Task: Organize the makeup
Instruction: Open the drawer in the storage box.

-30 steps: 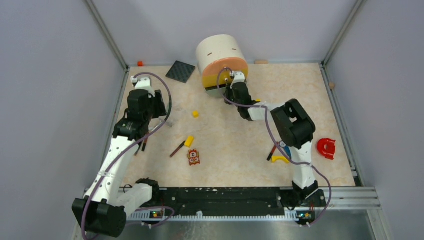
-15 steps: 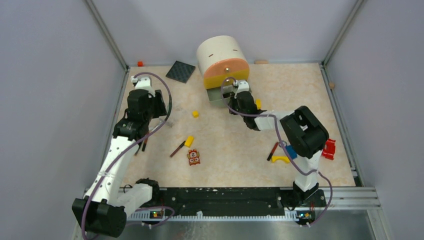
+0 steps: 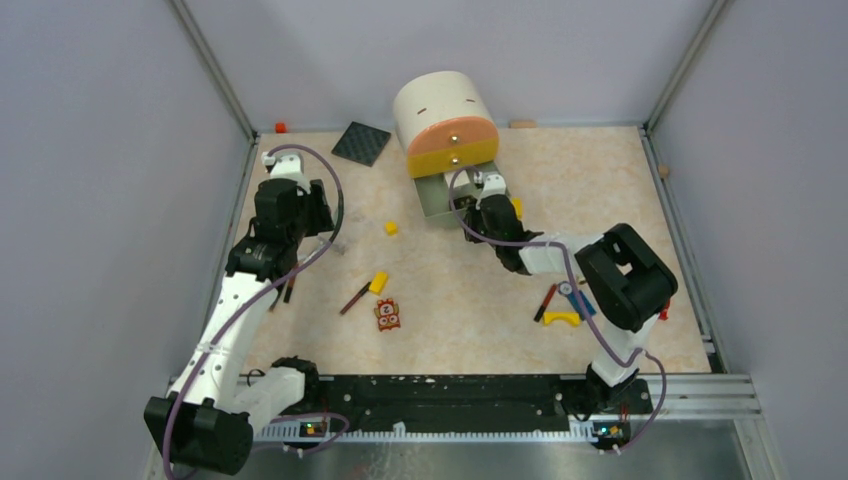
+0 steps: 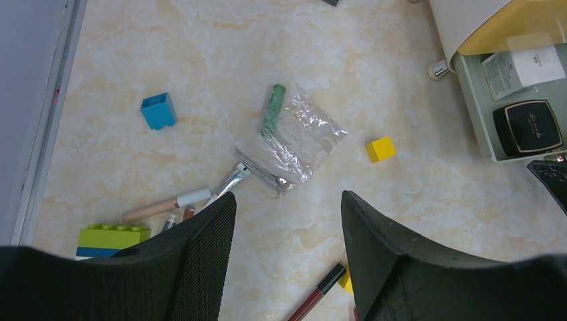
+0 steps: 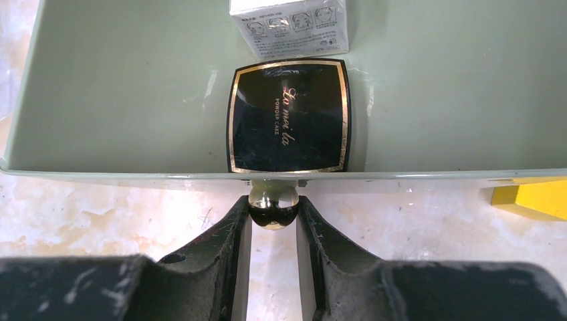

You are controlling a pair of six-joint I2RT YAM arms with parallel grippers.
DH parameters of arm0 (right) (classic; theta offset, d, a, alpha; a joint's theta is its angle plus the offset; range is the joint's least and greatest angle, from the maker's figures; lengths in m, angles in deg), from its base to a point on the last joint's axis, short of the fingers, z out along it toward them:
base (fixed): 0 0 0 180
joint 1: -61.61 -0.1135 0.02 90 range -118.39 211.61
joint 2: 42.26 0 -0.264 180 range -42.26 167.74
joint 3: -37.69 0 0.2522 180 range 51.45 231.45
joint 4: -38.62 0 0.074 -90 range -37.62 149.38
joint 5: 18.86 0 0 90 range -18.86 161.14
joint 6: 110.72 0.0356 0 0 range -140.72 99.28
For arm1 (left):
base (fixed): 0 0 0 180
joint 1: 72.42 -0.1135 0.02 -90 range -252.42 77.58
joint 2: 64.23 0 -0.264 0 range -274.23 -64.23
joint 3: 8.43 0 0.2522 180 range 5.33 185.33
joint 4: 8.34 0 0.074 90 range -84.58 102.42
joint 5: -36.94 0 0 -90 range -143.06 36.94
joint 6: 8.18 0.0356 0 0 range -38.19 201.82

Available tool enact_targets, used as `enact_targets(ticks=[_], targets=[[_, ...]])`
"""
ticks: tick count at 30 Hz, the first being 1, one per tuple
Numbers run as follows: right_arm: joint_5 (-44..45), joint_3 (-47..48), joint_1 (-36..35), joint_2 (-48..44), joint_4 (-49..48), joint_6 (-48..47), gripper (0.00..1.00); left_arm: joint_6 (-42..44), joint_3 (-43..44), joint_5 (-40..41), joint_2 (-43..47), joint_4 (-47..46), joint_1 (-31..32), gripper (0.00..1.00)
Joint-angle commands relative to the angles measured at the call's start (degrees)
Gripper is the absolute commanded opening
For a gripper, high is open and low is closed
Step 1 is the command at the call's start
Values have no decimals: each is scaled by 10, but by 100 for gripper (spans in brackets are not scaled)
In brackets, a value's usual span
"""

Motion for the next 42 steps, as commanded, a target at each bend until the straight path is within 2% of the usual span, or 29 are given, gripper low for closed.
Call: enact_targets(ticks=[1,22,26,32,35,42], targets=[[2,-7,-11,-40,-15,7,8,7,-2,-5,9,-26,-4,65],[13,-24,-17,-58,-6,13,9,7,-2,-7,9,-26,-4,65],[14,-23,-18,-60,-1,14,16,7,-2,-7,10,-26,-4,65],[16,-18,-18,-84,29,26,37,6,-2,-6,7,-25,-4,68],[26,-13,-18,-101,59,35,44,5,-2,-8,7,-25,-4,69],[67,-24,-18,-163,146,77,47,4,-2,-10,6,-25,-4,71]])
